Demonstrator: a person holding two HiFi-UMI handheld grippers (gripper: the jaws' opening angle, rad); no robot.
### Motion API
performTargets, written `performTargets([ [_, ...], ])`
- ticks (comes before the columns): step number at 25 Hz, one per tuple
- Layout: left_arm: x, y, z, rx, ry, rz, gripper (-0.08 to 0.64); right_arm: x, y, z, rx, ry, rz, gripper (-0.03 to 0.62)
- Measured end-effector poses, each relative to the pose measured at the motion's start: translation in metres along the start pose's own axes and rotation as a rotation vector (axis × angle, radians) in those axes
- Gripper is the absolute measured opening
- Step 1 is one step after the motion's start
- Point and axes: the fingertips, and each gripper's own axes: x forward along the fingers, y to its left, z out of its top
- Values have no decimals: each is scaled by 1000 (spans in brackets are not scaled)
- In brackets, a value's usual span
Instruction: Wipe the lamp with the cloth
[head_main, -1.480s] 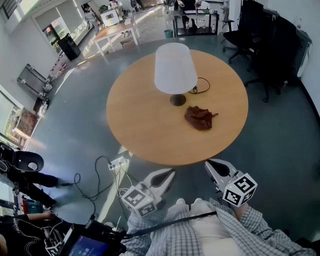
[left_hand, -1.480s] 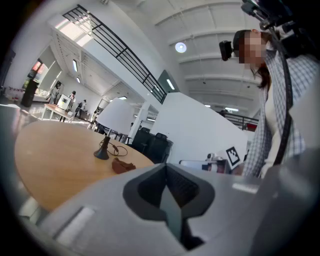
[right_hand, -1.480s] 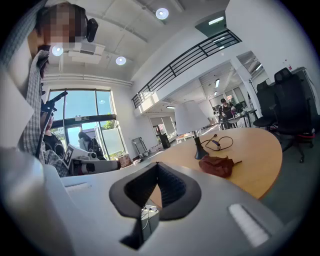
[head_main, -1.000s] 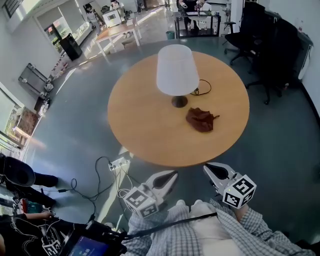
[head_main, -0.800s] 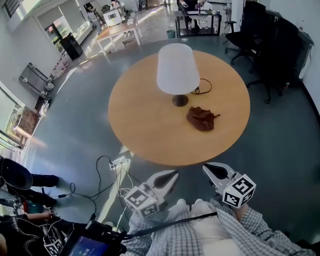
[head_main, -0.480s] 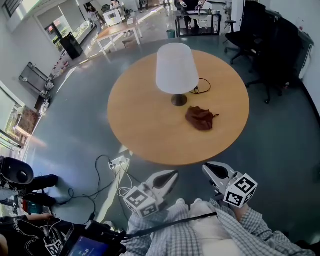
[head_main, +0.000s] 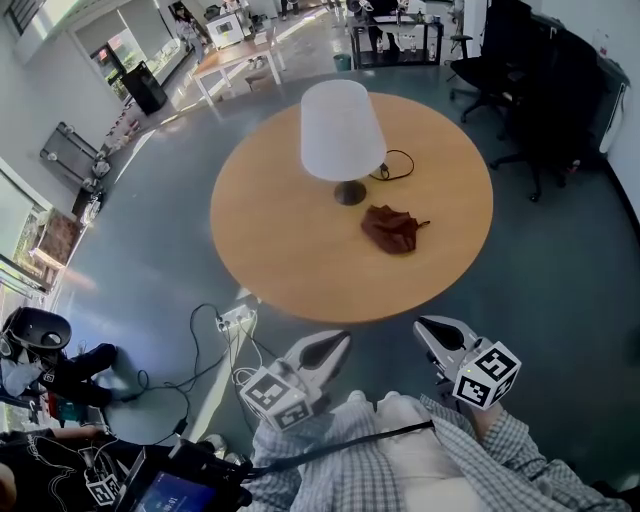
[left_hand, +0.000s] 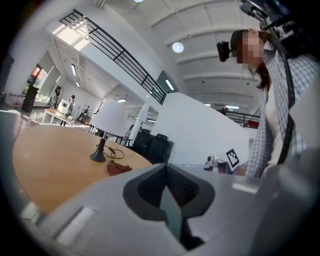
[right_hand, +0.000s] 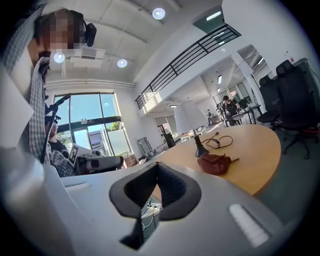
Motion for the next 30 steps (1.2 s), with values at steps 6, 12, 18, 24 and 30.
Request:
performTargets([
  [6, 6, -3, -3, -21, -6, 42, -3, -18, -21, -8, 9, 9, -25, 5],
  [12, 20, 3, -12, -24, 26, 37, -3, -23, -40, -17, 31, 40, -50, 5],
  [18, 37, 39, -2, -30, 16, 45, -3, 8, -58, -2, 17, 32, -51, 5],
  [24, 59, 84, 12, -48, 21, -4, -3, 58, -76, 22, -6, 38, -62, 5],
  [30, 82, 119, 21, -50, 26, -92, -3, 97, -94, 38, -22, 43, -106, 5],
])
